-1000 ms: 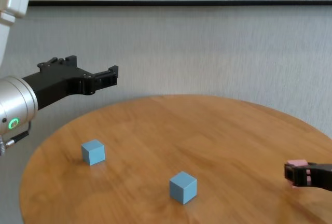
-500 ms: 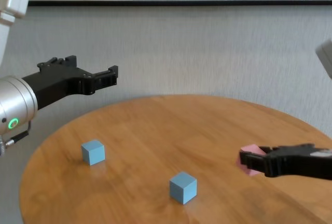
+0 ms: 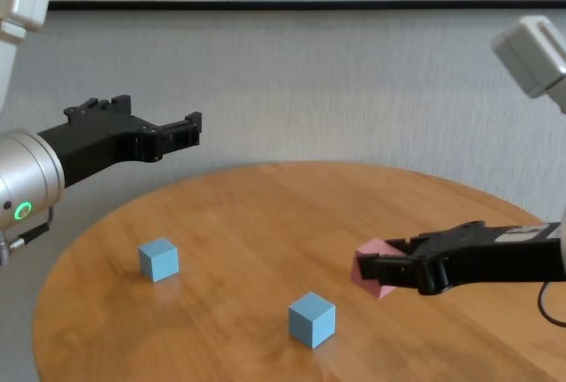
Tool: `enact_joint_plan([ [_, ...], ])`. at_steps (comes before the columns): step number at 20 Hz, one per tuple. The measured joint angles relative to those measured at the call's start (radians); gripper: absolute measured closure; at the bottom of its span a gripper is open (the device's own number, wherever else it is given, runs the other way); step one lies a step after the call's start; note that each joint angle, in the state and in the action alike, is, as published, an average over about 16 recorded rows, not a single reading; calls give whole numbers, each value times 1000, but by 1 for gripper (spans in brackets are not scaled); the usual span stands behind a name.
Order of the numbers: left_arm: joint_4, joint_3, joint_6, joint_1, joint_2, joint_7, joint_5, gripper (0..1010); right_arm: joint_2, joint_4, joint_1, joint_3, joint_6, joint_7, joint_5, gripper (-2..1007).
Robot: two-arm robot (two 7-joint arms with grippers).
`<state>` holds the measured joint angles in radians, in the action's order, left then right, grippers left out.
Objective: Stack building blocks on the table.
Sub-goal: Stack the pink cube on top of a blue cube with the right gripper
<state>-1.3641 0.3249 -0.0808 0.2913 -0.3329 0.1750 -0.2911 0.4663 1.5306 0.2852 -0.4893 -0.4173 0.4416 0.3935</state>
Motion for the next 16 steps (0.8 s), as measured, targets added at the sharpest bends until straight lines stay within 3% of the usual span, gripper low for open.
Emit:
enact_joint_plan([
  [8,0,0,0,0,0,0,0,9,12,-6,60,-84,-23,48,-36,646],
  [16,0,0,0,0,0,0,0,9,-16,-57,120,-143,-10,61,-103,646],
])
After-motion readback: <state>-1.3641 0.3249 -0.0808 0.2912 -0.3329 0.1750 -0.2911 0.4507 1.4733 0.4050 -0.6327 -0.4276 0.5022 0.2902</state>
